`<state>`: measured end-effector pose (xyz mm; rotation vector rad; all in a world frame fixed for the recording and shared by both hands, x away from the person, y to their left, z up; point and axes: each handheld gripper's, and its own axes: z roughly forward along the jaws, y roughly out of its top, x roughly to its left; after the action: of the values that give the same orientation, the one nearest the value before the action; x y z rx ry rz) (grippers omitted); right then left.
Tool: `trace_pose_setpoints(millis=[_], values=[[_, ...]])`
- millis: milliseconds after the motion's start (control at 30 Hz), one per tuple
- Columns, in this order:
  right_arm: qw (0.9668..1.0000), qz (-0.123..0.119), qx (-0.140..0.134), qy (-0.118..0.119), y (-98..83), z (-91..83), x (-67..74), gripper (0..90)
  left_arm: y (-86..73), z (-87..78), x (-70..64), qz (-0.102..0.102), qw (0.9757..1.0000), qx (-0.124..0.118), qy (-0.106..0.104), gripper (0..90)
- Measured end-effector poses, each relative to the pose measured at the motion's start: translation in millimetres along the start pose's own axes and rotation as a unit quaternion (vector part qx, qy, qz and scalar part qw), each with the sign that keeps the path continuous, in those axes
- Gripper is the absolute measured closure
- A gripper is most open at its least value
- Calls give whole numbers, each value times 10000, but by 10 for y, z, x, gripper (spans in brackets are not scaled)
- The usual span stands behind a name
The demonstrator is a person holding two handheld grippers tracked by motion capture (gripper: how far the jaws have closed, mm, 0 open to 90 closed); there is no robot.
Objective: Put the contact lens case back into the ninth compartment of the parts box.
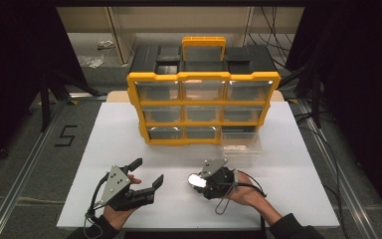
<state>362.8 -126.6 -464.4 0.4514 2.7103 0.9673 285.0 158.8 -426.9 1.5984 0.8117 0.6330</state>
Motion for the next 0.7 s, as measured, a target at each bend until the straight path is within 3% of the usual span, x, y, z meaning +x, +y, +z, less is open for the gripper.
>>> trace_pose_setpoints(millis=[233,700], values=[[9993,169,-285,-145,15,-115,-32,496,-1,-2,-3,17,10000,9,-3,163],[9954,232,-869,-325,82,-346,-31,497,2,-4,-3,14,10000,-8,-3,163]])
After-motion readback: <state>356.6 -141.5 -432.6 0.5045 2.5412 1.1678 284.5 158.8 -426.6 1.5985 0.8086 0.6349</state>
